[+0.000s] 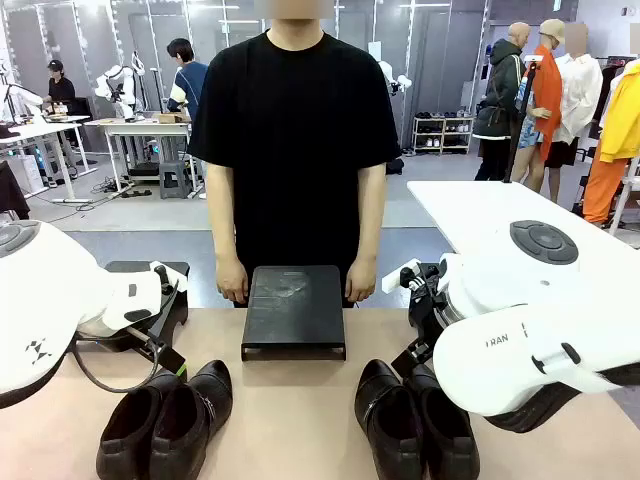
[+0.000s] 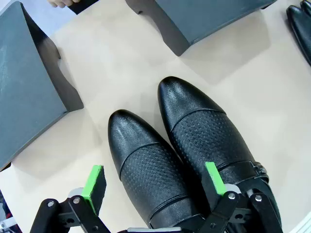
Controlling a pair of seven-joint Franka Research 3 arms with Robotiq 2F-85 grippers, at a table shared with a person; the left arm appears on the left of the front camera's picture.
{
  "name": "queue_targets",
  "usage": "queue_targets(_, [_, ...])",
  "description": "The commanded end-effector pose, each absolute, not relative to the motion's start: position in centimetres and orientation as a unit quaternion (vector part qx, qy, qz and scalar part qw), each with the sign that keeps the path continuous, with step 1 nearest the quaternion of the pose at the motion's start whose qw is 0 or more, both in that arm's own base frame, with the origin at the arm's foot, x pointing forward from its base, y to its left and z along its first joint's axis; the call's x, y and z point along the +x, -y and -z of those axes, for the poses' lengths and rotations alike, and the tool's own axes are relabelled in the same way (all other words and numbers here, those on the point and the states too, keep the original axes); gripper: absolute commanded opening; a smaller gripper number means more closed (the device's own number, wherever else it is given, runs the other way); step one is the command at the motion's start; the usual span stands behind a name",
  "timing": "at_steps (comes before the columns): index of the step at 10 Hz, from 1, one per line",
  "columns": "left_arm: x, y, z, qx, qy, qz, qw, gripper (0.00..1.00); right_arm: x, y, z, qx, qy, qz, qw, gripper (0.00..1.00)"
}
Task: Place the shoes on the stand as instructed by the person.
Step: Pick up one pair of Shoes and place it on the Shoes Stand indicated by the person.
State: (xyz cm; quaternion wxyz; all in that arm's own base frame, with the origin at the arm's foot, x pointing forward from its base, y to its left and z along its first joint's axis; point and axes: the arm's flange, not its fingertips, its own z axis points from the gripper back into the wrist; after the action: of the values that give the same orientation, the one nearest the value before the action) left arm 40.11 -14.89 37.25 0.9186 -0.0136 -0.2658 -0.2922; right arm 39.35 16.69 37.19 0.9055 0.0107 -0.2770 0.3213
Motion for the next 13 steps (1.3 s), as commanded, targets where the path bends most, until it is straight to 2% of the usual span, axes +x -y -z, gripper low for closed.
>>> queue_targets(1, [40.1, 14.9, -37.3, -0.014, 0.266, 0.292, 0.918, 1.00, 39.4, -16.7, -37.2, 0.011, 0.277, -0.321, 0.905, 1.00])
queue_targets(10, [40.1, 14.9, -37.2, -0.014, 0.266, 0.293, 0.918, 1.00, 39.4, -16.7, -37.2, 0.010, 0.277, -0.322, 0.905, 1.00])
queue_targets(11, [40.2, 15.0, -38.8, 0.012, 0.272, 0.321, 0.907, 1.00, 39.4, -16.4, -39.8, 0.044, 0.288, -0.314, 0.904, 1.00])
queue_targets(12, [40.4, 14.7, -40.7, 0.025, 0.257, 0.303, 0.917, 1.00, 39.5, -15.6, -42.5, 0.052, 0.283, -0.304, 0.908, 1.00])
queue_targets(13, [40.3, 14.1, -42.4, 0.004, 0.216, 0.296, 0.930, 1.00, 39.4, -14.8, -44.3, 0.066, 0.280, -0.295, 0.911, 1.00])
